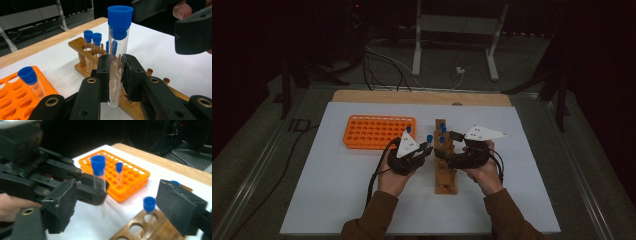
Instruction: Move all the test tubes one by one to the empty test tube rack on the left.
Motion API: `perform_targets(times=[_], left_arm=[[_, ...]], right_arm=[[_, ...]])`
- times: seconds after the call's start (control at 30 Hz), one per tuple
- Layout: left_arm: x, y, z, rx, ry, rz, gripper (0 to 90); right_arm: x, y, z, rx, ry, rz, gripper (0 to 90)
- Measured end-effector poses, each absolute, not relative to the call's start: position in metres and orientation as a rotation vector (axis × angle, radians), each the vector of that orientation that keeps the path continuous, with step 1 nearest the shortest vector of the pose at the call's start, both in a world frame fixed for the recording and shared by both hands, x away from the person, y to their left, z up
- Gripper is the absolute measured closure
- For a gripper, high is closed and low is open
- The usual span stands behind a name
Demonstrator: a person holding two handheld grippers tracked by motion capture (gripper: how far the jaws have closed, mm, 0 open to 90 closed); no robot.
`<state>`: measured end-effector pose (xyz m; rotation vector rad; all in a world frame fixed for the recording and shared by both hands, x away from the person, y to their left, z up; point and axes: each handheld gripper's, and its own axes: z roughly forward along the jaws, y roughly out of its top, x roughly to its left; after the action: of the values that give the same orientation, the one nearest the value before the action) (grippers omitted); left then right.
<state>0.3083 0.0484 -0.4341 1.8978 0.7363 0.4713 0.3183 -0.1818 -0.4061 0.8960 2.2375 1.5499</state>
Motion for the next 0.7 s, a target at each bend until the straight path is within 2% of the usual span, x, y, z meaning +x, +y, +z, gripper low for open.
perform_targets(times=[0.33,0.7], left_arm=[[0.313,0.066,-0.433,1.855,0.772,0.456,76.7],[0.323,0.094,-0.433,1.808,0.831,0.494,76.7]], right_arm=[[0.320,-0.185,-0.416,0.934,2.226,1.479,1.8],[0.318,-0.202,-0.426,0.981,2.200,1.476,0.3]])
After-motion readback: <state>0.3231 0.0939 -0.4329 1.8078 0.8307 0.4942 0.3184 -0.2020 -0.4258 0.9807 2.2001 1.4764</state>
